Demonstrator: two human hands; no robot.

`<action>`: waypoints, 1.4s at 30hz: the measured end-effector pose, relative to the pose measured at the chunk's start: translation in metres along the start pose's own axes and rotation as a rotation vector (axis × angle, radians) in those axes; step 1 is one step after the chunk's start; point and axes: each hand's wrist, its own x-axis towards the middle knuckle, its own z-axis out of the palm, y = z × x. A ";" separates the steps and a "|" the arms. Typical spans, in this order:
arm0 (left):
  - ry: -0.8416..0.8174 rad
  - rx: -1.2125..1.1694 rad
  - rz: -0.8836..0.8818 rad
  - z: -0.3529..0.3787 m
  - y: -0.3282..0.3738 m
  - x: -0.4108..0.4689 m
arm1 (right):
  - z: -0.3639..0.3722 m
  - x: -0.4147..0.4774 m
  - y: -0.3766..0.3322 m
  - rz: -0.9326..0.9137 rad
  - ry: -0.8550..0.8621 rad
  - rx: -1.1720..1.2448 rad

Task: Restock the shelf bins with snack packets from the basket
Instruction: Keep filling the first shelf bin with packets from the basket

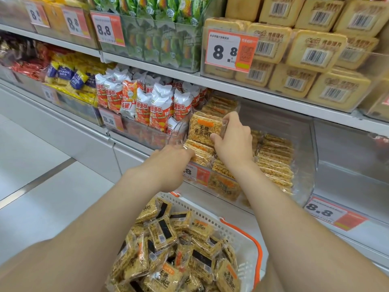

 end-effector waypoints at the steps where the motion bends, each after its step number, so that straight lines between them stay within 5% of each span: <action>1: 0.003 -0.003 0.006 0.000 -0.001 0.001 | 0.001 0.001 0.001 0.013 0.003 0.008; 13: 0.012 -0.049 0.032 -0.003 0.000 -0.004 | 0.005 0.007 0.010 0.130 0.029 -0.001; 18: 0.145 -0.105 0.018 -0.009 -0.001 -0.015 | -0.018 -0.010 -0.006 0.080 0.148 -0.065; 22: 0.308 -0.110 -0.055 -0.006 -0.006 -0.032 | -0.020 -0.042 -0.029 -0.145 -0.109 0.043; 31: -0.288 0.122 -0.291 0.063 -0.053 -0.052 | 0.022 -0.097 -0.046 -0.435 -0.659 -0.356; 42: -0.671 0.080 -0.248 0.148 -0.061 -0.068 | 0.053 -0.116 -0.056 -0.593 -0.782 -0.500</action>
